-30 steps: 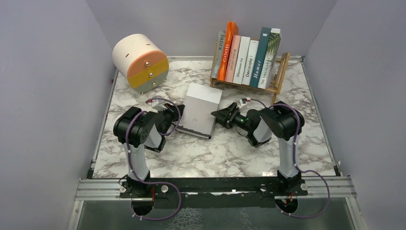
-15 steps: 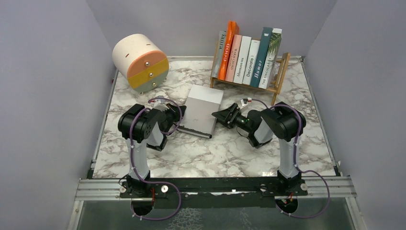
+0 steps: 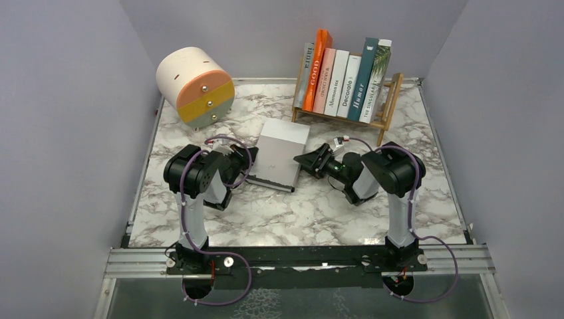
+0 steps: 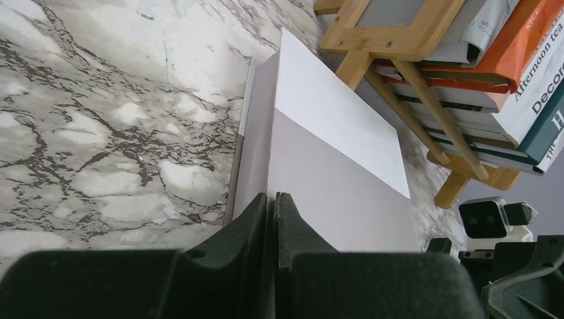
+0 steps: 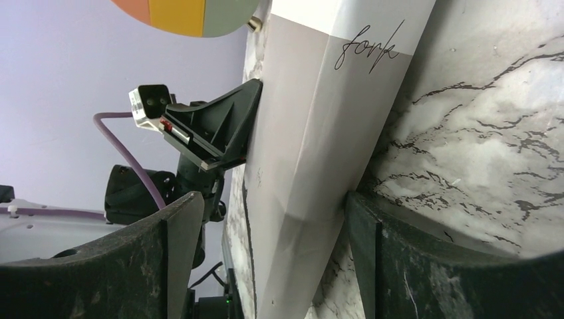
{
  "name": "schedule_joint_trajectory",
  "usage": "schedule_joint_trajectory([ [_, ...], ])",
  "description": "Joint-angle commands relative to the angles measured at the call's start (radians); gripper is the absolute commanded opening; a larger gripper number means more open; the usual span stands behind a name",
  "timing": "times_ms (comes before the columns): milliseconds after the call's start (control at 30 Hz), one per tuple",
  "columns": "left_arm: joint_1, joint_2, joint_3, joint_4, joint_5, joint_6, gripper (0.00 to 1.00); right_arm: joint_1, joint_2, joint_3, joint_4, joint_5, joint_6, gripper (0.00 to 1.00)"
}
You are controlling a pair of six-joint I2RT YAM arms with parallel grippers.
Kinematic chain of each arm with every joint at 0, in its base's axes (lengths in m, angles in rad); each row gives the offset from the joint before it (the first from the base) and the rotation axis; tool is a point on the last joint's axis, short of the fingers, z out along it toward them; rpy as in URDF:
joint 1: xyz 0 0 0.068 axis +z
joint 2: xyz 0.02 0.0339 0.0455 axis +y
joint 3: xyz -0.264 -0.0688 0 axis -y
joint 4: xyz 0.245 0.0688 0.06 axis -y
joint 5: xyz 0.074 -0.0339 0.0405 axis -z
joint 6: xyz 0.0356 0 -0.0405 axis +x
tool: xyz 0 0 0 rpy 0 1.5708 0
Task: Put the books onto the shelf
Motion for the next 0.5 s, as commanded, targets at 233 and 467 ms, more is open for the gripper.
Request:
schedule_joint_trajectory([
  [233, -0.101, 0.042, -0.052, 0.246, 0.256, -0.053, 0.00, 0.184, -0.062, 0.161, -0.119, 0.040, 0.010, 0.74],
  [467, -0.101, 0.019, -0.058, 0.246, 0.292, -0.065, 0.00, 0.208, 0.001, 0.223, -0.042, 0.027, 0.043, 0.74],
])
